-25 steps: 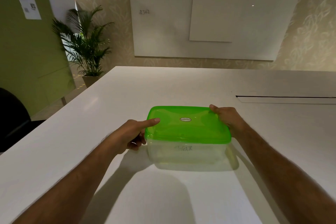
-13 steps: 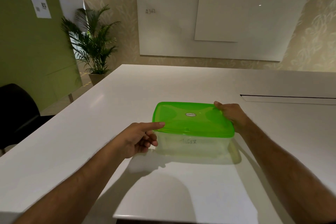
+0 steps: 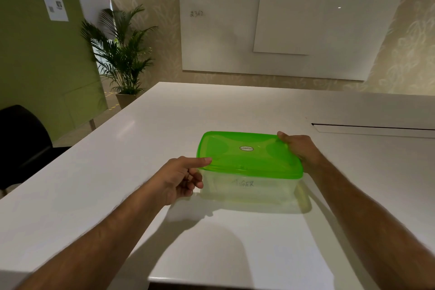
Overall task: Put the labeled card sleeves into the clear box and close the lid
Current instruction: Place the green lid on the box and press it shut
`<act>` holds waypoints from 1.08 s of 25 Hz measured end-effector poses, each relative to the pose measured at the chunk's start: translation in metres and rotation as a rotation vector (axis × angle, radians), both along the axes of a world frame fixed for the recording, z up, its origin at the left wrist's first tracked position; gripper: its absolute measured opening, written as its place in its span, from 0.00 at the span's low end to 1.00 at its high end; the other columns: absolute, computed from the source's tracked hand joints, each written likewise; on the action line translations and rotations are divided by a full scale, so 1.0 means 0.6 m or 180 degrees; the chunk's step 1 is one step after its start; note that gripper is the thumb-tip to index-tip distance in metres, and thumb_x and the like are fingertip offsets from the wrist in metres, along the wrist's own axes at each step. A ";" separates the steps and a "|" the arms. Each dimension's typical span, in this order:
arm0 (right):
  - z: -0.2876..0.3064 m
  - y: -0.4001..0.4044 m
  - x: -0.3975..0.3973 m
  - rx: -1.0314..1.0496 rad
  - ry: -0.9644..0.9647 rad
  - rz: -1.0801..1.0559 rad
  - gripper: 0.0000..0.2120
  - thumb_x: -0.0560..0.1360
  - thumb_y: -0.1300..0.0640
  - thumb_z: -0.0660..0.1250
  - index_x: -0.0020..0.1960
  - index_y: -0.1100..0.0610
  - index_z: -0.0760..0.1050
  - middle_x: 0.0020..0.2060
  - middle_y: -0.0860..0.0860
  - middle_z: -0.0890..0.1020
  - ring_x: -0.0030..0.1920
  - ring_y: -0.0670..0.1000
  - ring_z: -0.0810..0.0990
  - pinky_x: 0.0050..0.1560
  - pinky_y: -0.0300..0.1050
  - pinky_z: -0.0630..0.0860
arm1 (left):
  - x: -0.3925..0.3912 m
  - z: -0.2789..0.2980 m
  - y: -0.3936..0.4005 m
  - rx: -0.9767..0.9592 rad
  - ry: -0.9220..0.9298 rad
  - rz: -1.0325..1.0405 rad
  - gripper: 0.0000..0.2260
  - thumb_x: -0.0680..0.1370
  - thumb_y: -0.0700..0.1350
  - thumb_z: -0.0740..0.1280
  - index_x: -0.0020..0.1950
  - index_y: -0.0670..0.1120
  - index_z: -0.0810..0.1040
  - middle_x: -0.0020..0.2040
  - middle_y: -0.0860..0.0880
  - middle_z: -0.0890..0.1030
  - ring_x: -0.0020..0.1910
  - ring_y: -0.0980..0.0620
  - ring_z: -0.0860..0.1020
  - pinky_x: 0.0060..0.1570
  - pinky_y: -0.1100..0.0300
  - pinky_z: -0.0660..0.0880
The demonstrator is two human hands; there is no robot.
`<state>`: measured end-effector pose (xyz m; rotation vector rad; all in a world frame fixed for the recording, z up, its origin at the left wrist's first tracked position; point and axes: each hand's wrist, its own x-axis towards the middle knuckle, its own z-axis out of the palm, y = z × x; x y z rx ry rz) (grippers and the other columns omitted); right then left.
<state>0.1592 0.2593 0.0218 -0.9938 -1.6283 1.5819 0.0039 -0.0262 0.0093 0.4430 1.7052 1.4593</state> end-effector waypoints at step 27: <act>0.004 -0.007 0.003 0.0027 -0.0020 0.0000 0.19 0.75 0.54 0.72 0.51 0.73 0.79 0.37 0.60 0.81 0.30 0.52 0.79 0.28 0.38 0.77 | -0.023 -0.069 0.011 0.1851 0.5818 0.0004 0.16 0.80 0.46 0.66 0.53 0.32 0.82 0.54 0.36 0.82 0.56 0.39 0.80 0.58 0.47 0.78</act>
